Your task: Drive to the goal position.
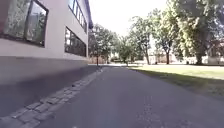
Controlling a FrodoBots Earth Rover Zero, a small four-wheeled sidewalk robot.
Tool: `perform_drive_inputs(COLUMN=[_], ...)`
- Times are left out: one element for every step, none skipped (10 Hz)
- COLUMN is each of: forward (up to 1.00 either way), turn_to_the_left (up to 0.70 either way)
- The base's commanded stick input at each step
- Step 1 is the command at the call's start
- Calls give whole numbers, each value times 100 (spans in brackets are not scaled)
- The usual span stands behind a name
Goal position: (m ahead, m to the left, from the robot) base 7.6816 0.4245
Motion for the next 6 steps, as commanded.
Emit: perform_drive_inputs(forward=[85,85,85,85,85,85], turn_to_the_left=[0,0,0,0,0,0])
